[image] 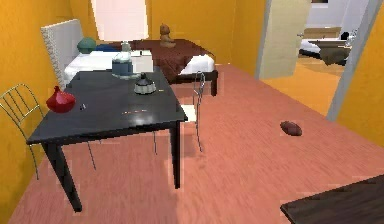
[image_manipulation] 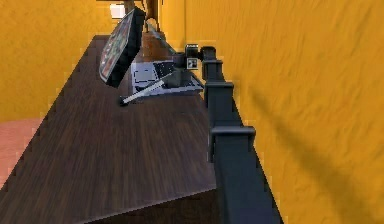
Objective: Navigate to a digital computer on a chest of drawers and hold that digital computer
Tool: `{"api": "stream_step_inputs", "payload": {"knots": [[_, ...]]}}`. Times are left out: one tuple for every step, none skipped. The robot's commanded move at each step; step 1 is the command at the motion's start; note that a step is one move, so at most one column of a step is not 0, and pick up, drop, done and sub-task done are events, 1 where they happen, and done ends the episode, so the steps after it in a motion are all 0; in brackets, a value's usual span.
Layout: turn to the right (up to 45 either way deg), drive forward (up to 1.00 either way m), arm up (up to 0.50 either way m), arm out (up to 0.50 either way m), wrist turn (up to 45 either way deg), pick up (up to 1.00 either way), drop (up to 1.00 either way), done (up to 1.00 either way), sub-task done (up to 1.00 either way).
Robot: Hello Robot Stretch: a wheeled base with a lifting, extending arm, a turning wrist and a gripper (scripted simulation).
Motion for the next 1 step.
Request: {"api": "stream_step_inputs", "payload": {"knots": [[0.0, 0.00, 0.00, 0.00, 0.0, 0.00, 0.00, 1.00, 0.00]]}}
